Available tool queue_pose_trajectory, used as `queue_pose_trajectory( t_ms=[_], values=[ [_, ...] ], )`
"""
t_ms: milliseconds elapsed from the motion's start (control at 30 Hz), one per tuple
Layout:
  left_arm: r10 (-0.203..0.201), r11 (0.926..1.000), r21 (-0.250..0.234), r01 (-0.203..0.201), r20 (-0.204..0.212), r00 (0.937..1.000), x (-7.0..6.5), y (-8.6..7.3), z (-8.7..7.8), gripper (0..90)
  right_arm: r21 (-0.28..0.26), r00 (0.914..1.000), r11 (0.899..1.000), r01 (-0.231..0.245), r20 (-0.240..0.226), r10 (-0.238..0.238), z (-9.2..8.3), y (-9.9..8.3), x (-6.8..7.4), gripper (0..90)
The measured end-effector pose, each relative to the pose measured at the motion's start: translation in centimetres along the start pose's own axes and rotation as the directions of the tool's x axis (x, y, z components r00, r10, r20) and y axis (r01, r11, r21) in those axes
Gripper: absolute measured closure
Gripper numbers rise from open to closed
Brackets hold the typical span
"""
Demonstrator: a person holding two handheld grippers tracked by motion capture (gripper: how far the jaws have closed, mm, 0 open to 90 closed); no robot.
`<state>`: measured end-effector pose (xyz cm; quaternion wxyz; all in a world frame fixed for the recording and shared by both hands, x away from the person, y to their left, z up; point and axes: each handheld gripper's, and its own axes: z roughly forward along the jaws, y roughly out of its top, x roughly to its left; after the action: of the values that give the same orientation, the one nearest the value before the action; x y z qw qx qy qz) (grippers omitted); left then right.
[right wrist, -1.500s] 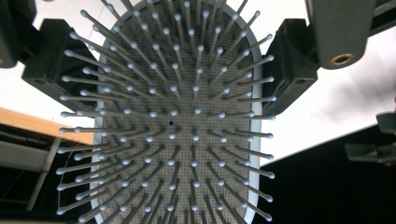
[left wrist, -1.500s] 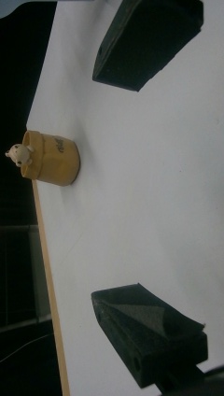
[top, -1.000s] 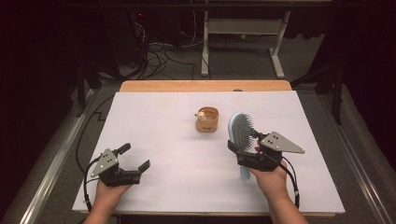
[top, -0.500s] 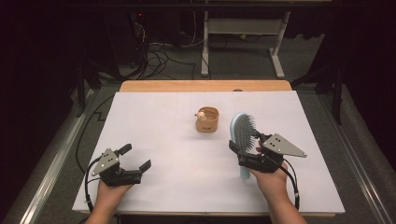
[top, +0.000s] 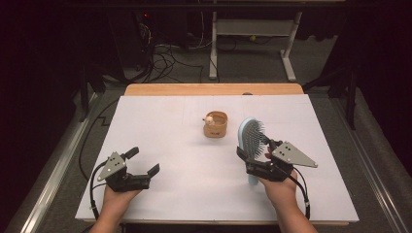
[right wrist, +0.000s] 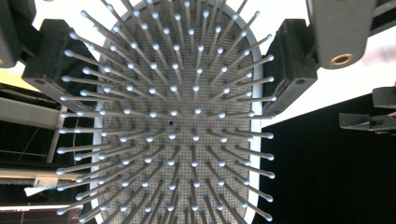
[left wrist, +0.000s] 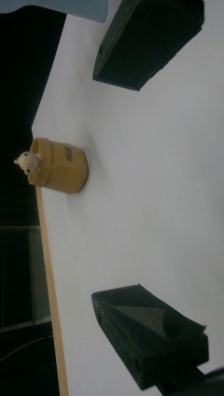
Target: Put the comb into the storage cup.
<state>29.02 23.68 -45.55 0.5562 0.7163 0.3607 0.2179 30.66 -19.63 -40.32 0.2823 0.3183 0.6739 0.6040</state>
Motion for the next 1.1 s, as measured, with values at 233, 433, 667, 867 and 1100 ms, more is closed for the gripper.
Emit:
queue_pose_trajectory(
  t_ms=[233, 433, 667, 867, 1100],
  values=[
    [0.025, 0.9996, 0.008, -0.026, 0.031, 0.9992, -1.2, 1.6, 0.8, 1.3, -0.011, 0.9998, 1.000, 0.016, 0.008, -0.016, 0.1, 0.1, 0.2, 20.4],
    [0.035, 0.9994, -0.007, -0.035, 0.054, 0.9979, -2.1, 3.2, 1.7, 1.1, -0.005, 0.9996, 1.000, 0.027, 0.009, -0.027, 0.8, 0.1, 0.6, 20.4],
    [0.032, 0.9995, 0.000, -0.032, 0.078, 0.9964, -3.0, 4.1, 3.2, 1.2, 0.001, 0.9981, 0.998, 0.060, 0.012, -0.060, 2.5, 0.3, 1.5, 20.4],
    [0.047, 0.9989, -0.001, -0.047, 0.098, 0.9941, -3.7, 4.7, 3.8, 1.2, 0.005, 0.9959, 0.996, 0.089, 0.014, -0.089, 3.5, 0.4, 2.2, 20.4],
    [0.053, 0.9986, -0.006, -0.052, 0.112, 0.9923, -4.3, 5.5, 4.3, 1.3, -0.004, 0.9939, 0.994, 0.109, 0.015, -0.109, 4.1, 0.6, 2.9, 20.4]
  ],
)
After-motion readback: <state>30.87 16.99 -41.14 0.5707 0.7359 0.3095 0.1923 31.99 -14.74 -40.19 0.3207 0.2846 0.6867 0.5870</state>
